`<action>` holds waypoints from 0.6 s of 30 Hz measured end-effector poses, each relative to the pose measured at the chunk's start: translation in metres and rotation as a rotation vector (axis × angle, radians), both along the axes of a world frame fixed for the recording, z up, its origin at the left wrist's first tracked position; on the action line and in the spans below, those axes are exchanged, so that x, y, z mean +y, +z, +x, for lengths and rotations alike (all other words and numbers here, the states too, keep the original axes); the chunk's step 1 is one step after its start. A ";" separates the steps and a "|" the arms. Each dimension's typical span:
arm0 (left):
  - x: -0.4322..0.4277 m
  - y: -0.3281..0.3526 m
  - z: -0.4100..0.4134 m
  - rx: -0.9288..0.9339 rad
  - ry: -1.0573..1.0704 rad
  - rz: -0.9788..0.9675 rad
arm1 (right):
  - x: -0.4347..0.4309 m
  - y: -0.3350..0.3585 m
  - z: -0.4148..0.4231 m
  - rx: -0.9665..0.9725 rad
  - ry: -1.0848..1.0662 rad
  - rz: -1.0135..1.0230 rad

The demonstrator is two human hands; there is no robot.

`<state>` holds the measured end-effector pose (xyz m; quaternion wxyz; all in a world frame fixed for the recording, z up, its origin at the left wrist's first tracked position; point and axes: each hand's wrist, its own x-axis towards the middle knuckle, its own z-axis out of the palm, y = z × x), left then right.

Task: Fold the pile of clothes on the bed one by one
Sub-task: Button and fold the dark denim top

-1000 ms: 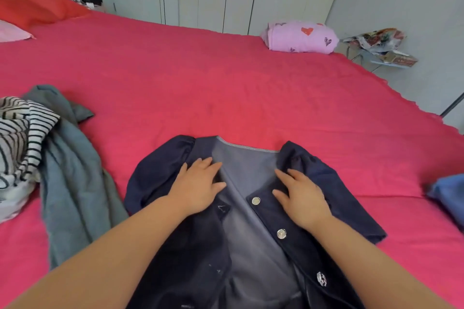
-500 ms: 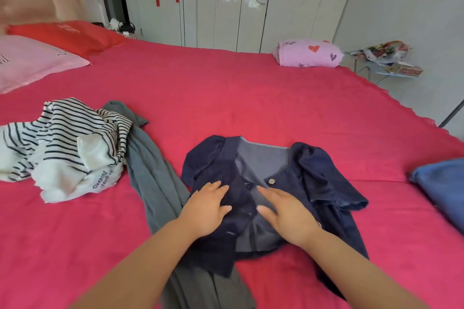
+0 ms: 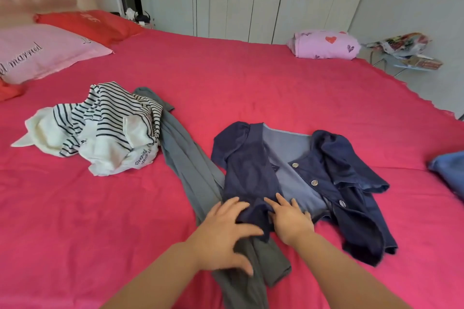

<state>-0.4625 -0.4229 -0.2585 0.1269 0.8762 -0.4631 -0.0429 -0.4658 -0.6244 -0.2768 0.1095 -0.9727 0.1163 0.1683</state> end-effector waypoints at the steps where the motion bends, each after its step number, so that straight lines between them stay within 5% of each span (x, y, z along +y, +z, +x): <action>1: -0.004 0.000 -0.006 -0.003 -0.055 0.099 | 0.000 -0.001 0.000 0.006 -0.002 0.001; 3: -0.010 -0.001 -0.012 -0.073 -0.093 0.227 | -0.002 -0.001 0.000 0.023 0.010 0.005; 7: -0.017 -0.005 -0.013 -0.240 -0.064 0.177 | -0.006 0.000 -0.002 0.028 0.038 0.005; 10: -0.016 -0.006 0.001 -0.360 0.007 -0.090 | -0.007 0.000 -0.001 0.023 0.045 0.006; 14: 0.003 0.013 0.041 -0.133 0.335 -0.516 | -0.008 0.000 -0.002 0.029 0.062 -0.004; 18: 0.038 0.053 0.073 -0.035 0.673 -0.684 | -0.007 -0.004 -0.005 -0.002 0.040 0.002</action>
